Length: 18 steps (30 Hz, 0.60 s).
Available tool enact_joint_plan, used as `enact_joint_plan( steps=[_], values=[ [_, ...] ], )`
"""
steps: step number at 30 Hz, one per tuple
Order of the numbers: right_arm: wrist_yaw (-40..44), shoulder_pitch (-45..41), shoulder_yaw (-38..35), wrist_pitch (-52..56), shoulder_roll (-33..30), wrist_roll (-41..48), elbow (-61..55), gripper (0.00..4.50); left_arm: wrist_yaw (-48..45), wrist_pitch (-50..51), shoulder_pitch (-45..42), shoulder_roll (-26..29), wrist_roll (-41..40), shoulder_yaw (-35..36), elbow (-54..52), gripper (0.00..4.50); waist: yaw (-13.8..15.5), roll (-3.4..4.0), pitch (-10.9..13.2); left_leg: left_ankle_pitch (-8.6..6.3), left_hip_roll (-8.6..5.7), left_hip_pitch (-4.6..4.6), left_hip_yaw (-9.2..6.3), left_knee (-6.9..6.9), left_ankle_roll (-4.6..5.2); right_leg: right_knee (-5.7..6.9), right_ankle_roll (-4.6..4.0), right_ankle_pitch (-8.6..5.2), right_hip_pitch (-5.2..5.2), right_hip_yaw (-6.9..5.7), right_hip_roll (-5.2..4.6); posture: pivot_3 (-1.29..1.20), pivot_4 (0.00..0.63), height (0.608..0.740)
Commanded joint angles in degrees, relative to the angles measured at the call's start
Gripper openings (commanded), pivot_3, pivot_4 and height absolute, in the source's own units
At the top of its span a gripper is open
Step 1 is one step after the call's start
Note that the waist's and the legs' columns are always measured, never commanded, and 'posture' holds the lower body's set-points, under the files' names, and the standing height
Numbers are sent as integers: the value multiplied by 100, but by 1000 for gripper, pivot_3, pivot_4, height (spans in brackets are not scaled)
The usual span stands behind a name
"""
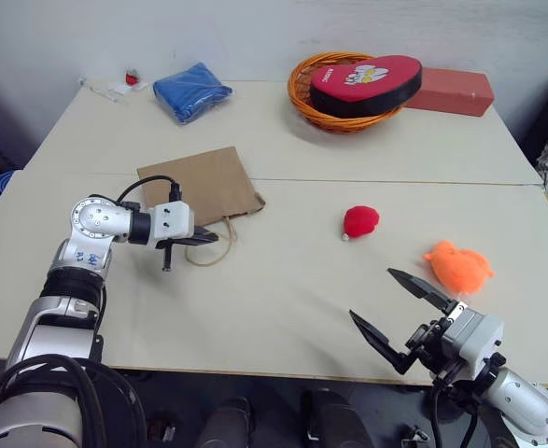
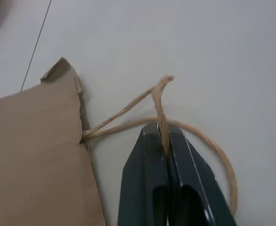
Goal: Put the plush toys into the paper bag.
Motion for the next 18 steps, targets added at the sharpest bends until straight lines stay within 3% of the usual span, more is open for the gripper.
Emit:
enact_joint_plan(
  steps=[1, 5, 8, 14, 18],
  values=[
    [-112, -73, -24, 162, 119, 393, -76, 4500, -712, 1305, -175, -276, -1336, 372, -1139, 45, 11, -1, 1, -1, 0, -4, -2, 7, 1, 2, 0, 0, -1, -2, 0, 0, 150, 740],
    [-202, -578, 226, 883, 66, 779, -175, 4500, -948, 2754, -16, -450, -2146, 346, -2605, 45, -5, -6, 2, -4, -2, -83, -11, 67, 2, 57, 6, 4, -68, -1, -5, 0, 150, 740],
    [-202, -1346, 656, 1355, 64, 585, 100, 3888, -781, 3525, 131, -573, -2512, 314, -3417, 0, -106, -6, 2, -3, -2, -76, -8, 68, 1, 51, 6, 4, -69, 4, -4, 0, 150, 740],
    [-326, -3131, 1506, 2019, 286, -184, 1238, 1901, -554, 4196, 320, -659, -2692, 297, -4134, 0, -126, -6, 2, 4, -2, -59, -6, 61, -11, 64, 5, 3, -74, 14, 5, 0, 150, 740],
    [-408, -3710, 1800, 2259, 440, -526, 1646, 477, -401, 4394, 346, -721, -2732, 360, -4315, 0, -74, -6, 2, 4, -5, -70, -11, 60, -11, 62, 5, 3, -85, 10, 1, 0, 150, 740]
  ],
)
